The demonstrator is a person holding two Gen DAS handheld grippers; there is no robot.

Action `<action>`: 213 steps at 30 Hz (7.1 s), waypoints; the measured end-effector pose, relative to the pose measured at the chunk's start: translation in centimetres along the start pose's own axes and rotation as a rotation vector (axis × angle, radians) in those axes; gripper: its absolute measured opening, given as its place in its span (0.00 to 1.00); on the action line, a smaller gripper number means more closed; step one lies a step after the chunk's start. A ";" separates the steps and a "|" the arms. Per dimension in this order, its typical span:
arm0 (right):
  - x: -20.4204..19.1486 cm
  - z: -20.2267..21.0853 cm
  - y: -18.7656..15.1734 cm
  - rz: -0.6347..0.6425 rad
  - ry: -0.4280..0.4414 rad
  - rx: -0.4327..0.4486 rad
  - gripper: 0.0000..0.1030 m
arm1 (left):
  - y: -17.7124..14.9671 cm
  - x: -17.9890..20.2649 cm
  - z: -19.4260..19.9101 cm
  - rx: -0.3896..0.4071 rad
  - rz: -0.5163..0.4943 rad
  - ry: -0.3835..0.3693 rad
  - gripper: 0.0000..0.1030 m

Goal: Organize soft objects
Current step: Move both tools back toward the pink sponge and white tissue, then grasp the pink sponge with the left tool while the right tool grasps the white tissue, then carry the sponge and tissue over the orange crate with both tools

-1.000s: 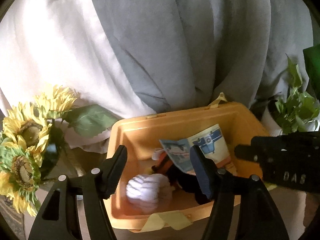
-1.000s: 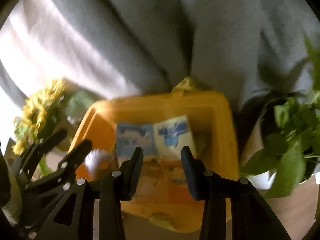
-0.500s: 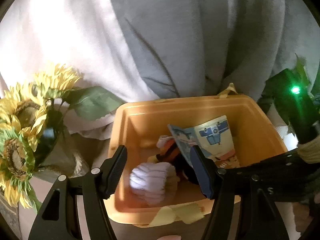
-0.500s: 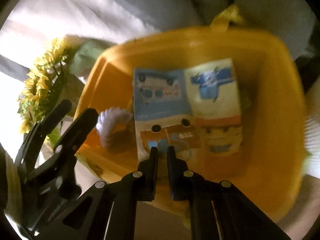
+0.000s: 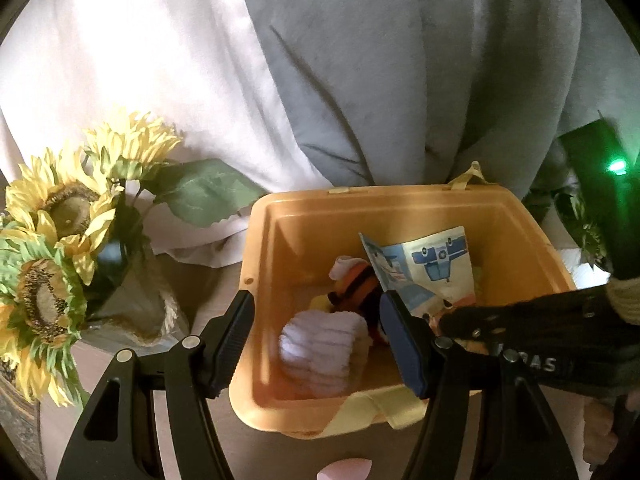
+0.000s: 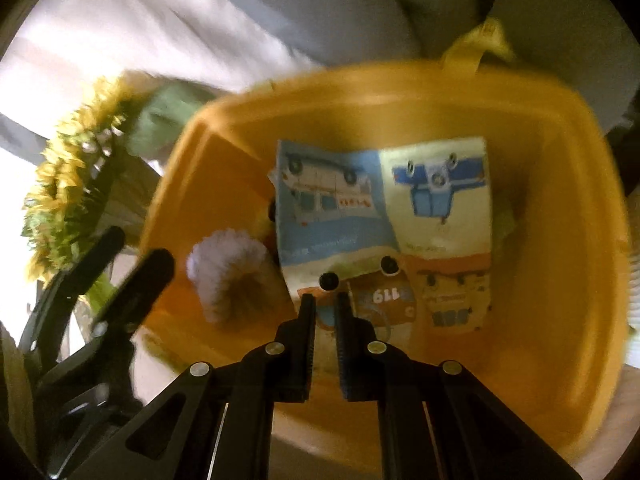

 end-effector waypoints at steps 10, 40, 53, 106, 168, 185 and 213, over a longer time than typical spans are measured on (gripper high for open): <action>-2.9 7.4 -2.1 0.109 -0.152 0.257 0.11 | -1.1 0.2 4.8 0.048 -0.003 -0.010 0.66; -2.9 18.0 -19.1 -0.031 -0.257 0.606 0.66 | -13.4 0.2 19.2 0.217 0.070 0.083 0.79; -4.8 17.4 -24.8 -0.184 -0.437 0.731 0.71 | -16.5 -2.1 17.9 0.221 -0.057 -0.086 0.79; -3.0 2.2 -35.2 -1.071 -0.915 0.621 0.86 | -17.9 1.5 -1.7 -0.067 -0.438 -0.494 0.78; -6.4 6.5 -30.4 -0.661 -0.593 0.637 0.19 | -17.4 0.7 7.5 -0.026 -0.370 -0.500 0.37; -5.8 12.0 -25.4 -0.380 -0.422 0.687 0.19 | -13.6 0.1 12.2 0.085 -0.160 -0.354 0.37; -2.1 13.2 -8.2 -0.087 -0.228 0.722 0.19 | -1.5 -0.3 9.1 0.256 -0.020 -0.138 0.37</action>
Point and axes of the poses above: each gripper's, at about its wrist camera, not at the fingertips, and z roughly against the way its jaws point, x to its right, y to its top, the point moved 5 cm from there along -z, roughly the way its jaws point, and after that the axes turned 2 degrees about y, right-handed, at the moved point
